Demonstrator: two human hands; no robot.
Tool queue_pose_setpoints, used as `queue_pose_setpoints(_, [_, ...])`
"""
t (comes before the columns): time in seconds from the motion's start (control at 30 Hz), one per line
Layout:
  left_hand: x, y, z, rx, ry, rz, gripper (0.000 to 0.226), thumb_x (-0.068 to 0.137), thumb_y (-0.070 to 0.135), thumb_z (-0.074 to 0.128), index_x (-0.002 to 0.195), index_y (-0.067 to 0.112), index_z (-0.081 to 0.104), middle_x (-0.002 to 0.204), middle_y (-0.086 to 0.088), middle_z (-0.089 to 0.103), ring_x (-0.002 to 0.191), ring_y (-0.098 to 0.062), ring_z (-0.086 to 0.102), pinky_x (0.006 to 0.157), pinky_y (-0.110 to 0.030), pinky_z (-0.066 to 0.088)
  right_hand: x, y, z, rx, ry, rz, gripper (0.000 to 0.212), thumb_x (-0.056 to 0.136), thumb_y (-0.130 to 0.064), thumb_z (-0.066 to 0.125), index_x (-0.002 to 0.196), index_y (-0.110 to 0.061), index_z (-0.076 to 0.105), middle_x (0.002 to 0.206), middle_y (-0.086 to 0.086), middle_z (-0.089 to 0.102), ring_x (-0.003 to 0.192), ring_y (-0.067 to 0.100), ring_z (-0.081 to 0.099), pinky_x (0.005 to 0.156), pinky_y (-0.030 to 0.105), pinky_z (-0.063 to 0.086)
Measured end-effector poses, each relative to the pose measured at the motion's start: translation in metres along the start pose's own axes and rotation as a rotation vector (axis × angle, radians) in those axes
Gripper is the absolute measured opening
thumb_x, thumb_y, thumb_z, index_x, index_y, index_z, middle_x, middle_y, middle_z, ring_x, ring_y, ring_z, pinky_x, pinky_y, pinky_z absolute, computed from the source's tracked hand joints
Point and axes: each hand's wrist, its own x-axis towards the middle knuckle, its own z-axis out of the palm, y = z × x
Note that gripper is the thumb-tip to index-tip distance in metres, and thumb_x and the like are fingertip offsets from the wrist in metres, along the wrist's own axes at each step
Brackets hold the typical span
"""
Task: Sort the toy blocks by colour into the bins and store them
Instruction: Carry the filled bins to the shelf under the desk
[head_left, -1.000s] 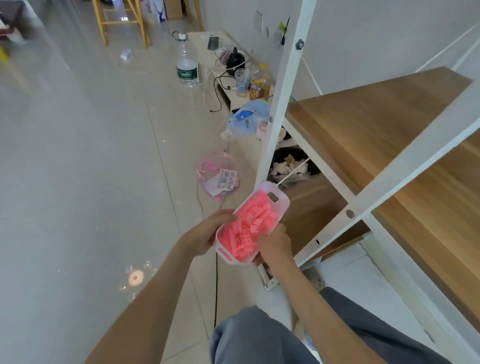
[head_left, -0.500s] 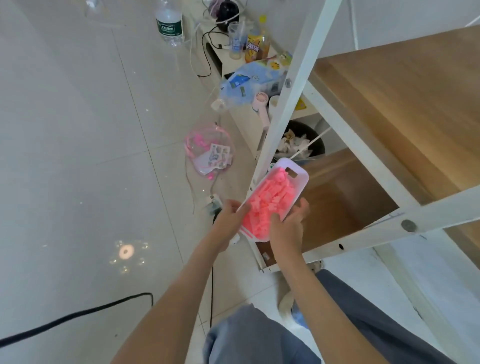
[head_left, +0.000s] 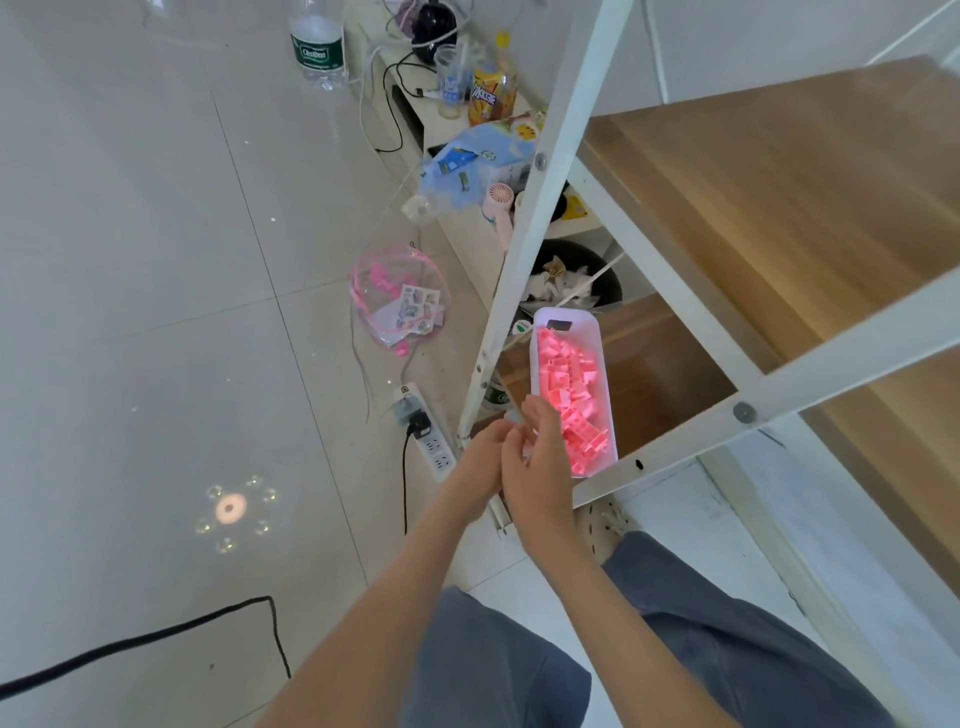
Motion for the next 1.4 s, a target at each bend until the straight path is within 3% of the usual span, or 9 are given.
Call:
queue_pose_setpoints(0.1, [-0.01,-0.009,0.004,0.058,0.094,-0.051,0.022,0.095,0.015,0.045,0.111,0.01,0.059,0.101,-0.008,0.066,0.087,-0.016,0.064,0.067,-0.023,0.05,-0.014,0.001,-0.012,-0.059,-0.079,-0.008,0.034,0.099,-0.018,0.042,0.131,-0.027,0.042,0.112,-0.018,0.048,0.102,-0.003,0.047,0.09,0.017,0.046])
queue_pose_setpoints(0.33, [-0.047,-0.013,0.042,-0.049,0.432,-0.094,0.022,0.094,0.009,0.038,0.101,0.011,0.06,0.096,-0.009,0.065,0.089,-0.022,0.064,0.075,-0.035,0.055,-0.047,0.032,-0.038,-0.123,-0.145,0.037,0.021,0.099,-0.018,0.039,0.106,-0.024,0.058,0.093,-0.013,0.062,0.087,0.003,0.06,0.078,0.017,0.052])
queue_pose_setpoints(0.47, [-0.06,-0.019,0.064,-0.027,0.33,-0.141,0.022,0.095,0.01,0.038,0.105,0.007,0.058,0.096,-0.012,0.065,0.08,-0.02,0.062,0.064,-0.029,0.053,-0.05,0.045,-0.055,-0.13,-0.102,0.13,0.019,0.097,-0.016,0.043,0.089,-0.023,0.059,0.082,-0.003,0.064,0.076,0.011,0.062,0.066,0.022,0.054])
queue_pose_setpoints(0.63, [-0.064,-0.011,0.07,-0.004,0.523,-0.044,0.014,0.093,0.009,0.041,0.101,0.015,0.051,0.092,-0.003,0.06,0.088,-0.02,0.057,0.069,-0.026,0.044,-0.043,0.047,-0.087,0.135,0.186,0.432,0.024,0.094,-0.017,0.043,0.076,-0.017,0.06,0.073,0.009,0.063,0.057,0.016,0.054,0.053,0.025,0.047])
queue_pose_setpoints(0.97, [-0.052,-0.001,0.072,-0.045,0.482,-0.039,0.015,0.093,0.011,0.045,0.106,0.018,0.044,0.095,-0.002,0.057,0.084,-0.017,0.058,0.067,-0.026,0.047,0.003,0.043,-0.088,0.045,0.088,0.615,0.017,0.098,-0.026,0.045,0.1,-0.013,0.056,0.079,0.007,0.063,0.051,0.013,0.055,0.047,0.022,0.049])
queue_pose_setpoints(1.03, [-0.048,0.003,0.069,-0.037,0.47,-0.044,0.021,0.093,0.009,0.044,0.112,0.018,0.048,0.094,0.002,0.054,0.09,-0.019,0.056,0.078,-0.031,0.05,0.014,0.047,-0.086,0.03,0.064,0.658,0.021,0.098,-0.029,0.044,0.101,-0.012,0.055,0.078,0.005,0.062,0.052,0.013,0.056,0.044,0.022,0.044])
queue_pose_setpoints(1.13, [-0.043,0.009,0.068,-0.007,0.36,-0.065,0.017,0.095,0.008,0.043,0.097,0.019,0.056,0.091,0.002,0.054,0.089,-0.016,0.052,0.082,-0.027,0.045,0.024,0.051,-0.084,0.101,0.055,0.728,0.022,0.099,-0.024,0.041,0.091,-0.009,0.056,0.07,0.006,0.058,0.052,0.015,0.052,0.049,0.024,0.045])
queue_pose_setpoints(1.23, [-0.029,0.008,0.067,0.026,0.272,-0.096,0.033,0.095,0.021,0.048,0.127,0.016,0.052,0.115,0.001,0.058,0.104,-0.017,0.049,0.088,-0.029,0.04,0.032,0.052,-0.086,0.075,0.045,0.763,0.03,0.099,-0.024,0.041,0.074,-0.011,0.051,0.064,0.006,0.054,0.049,0.015,0.048,0.047,0.023,0.042])
queue_pose_setpoints(1.4, [-0.002,-0.001,0.066,0.014,0.074,-0.113,0.032,0.093,0.05,0.045,0.124,0.044,0.055,0.128,0.009,0.058,0.124,-0.017,0.049,0.108,-0.039,0.034,0.048,0.057,-0.088,0.053,-0.088,0.89,0.03,0.096,-0.023,0.04,0.07,-0.009,0.045,0.057,0.004,0.045,0.04,0.012,0.038,0.036,0.022,0.031])
